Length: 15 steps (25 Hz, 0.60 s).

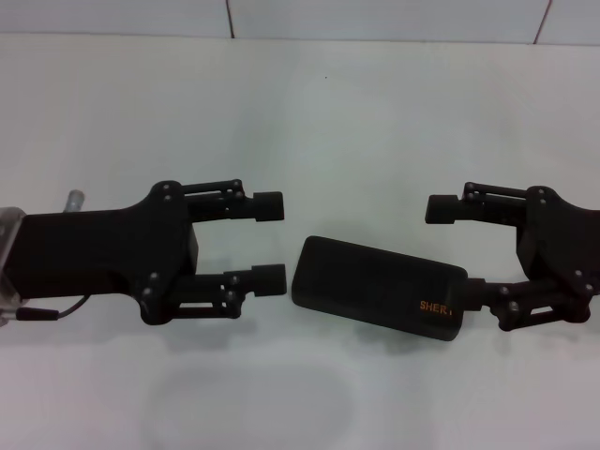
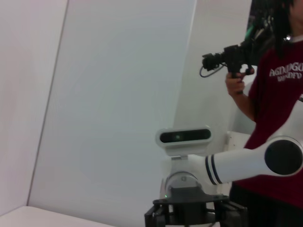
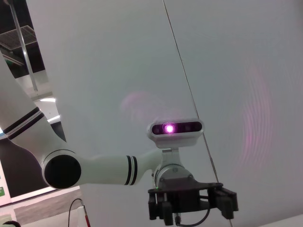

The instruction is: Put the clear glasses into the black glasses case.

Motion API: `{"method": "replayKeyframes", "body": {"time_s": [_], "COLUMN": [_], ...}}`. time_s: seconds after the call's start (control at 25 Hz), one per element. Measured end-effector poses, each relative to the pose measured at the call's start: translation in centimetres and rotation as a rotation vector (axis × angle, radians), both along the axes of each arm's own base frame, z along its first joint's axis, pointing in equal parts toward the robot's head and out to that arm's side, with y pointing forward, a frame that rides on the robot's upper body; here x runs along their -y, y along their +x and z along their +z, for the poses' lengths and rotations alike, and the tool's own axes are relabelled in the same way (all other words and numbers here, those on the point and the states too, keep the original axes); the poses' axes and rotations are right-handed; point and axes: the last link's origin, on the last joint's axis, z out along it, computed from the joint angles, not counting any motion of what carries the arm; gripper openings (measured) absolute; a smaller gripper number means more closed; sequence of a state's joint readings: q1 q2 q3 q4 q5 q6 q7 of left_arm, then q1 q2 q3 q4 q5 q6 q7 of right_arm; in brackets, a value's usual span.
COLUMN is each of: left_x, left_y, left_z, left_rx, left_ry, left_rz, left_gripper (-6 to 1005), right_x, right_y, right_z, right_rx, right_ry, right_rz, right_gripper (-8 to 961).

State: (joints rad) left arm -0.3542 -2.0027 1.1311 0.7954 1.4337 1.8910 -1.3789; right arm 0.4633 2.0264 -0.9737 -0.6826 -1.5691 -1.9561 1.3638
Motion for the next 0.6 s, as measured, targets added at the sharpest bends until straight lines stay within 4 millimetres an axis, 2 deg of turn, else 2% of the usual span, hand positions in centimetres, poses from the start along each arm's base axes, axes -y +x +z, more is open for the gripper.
{"method": "replayKeyframes", "body": {"time_s": [0.6], "left_x": [0.20], "left_y": [-0.65], "left_z": [-0.07], "left_rx": [0.017], "left_ry": [0.005], "left_rz": [0.041], "left_gripper": [708], "right_x": [-0.12], "right_y": [-0.18], "right_z": [-0.05], "right_rx": [-0.002], "right_ry": [0.001], "right_rz": [0.004], "right_gripper": [883]}}
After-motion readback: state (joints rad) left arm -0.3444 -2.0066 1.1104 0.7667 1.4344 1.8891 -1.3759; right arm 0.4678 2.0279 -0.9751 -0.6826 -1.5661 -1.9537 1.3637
